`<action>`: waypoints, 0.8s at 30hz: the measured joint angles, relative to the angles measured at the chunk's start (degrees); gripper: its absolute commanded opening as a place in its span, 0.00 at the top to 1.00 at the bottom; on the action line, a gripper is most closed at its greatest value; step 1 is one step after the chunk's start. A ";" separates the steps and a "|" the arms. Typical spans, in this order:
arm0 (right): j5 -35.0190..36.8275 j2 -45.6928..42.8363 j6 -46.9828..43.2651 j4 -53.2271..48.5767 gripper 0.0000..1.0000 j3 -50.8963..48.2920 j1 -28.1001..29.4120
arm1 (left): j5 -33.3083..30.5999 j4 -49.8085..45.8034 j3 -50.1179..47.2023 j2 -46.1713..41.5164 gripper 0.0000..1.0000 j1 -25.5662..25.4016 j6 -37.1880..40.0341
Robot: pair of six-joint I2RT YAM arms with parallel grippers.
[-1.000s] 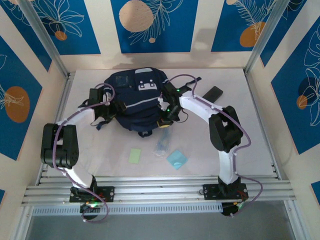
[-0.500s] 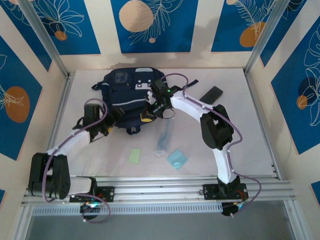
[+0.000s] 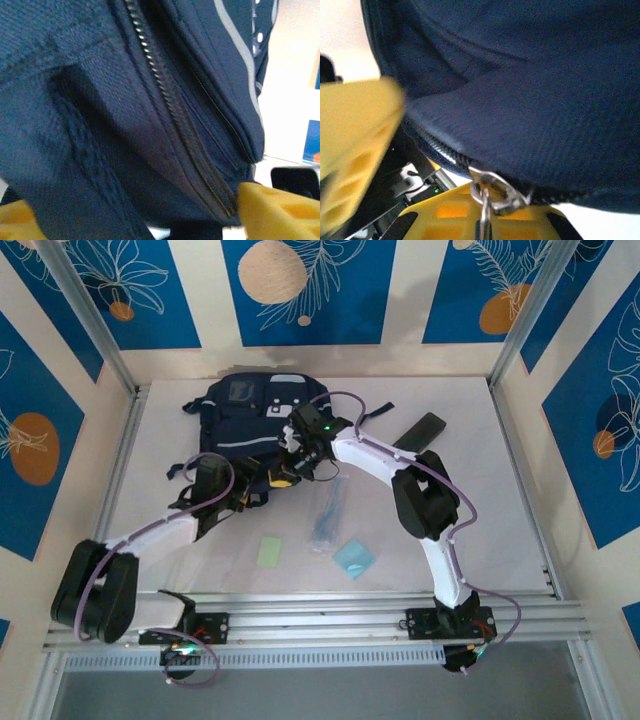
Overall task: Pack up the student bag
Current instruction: Zip the student bag at the top-center of the table.
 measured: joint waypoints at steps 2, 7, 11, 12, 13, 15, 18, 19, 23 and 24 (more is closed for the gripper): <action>-0.37 -0.28 -0.79 -0.35 1.00 -1.55 -0.07 | -0.59 3.28 -0.48 3.23 0.84 -0.28 -1.33; -1.38 -0.52 -6.78 -2.10 1.00 -4.46 -1.05 | -0.63 7.10 -1.29 5.09 1.00 -0.90 -2.12; 0.22 -1.11 -17.62 -7.34 1.00 -4.44 -2.62 | -0.13 6.25 -1.75 2.71 1.00 -1.27 -0.72; 1.05 -1.29 -20.31 -8.50 1.00 -4.42 -3.15 | 0.22 5.44 -1.86 1.49 1.00 -1.33 -0.20; 2.58 -1.51 -24.22 -10.19 1.00 -4.22 -3.69 | 0.46 4.46 -1.95 0.28 1.00 -1.38 0.37; 6.27 -1.79 -29.31 -12.87 1.00 -3.80 -5.18 | 0.72 1.95 -2.16 -2.32 1.00 -1.36 1.29; 12.63 -1.68 -37.46 -16.06 1.00 -2.78 -8.00 | 1.40 -2.21 -2.54 -6.14 1.00 -1.36 2.73; 14.43 -1.38 -39.30 -17.29 1.00 -1.90 -8.76 | 1.51 -3.54 -2.64 -7.19 1.00 -1.36 3.21; 21.92 3.32 -45.33 -22.64 1.00 7.06 -11.32 | 2.23 -8.35 -2.73 -10.80 1.00 -1.33 4.96; 23.26 5.14 -46.23 -24.04 1.00 10.05 -11.82 | 2.27 -9.33 -2.73 -11.37 1.00 -1.33 5.35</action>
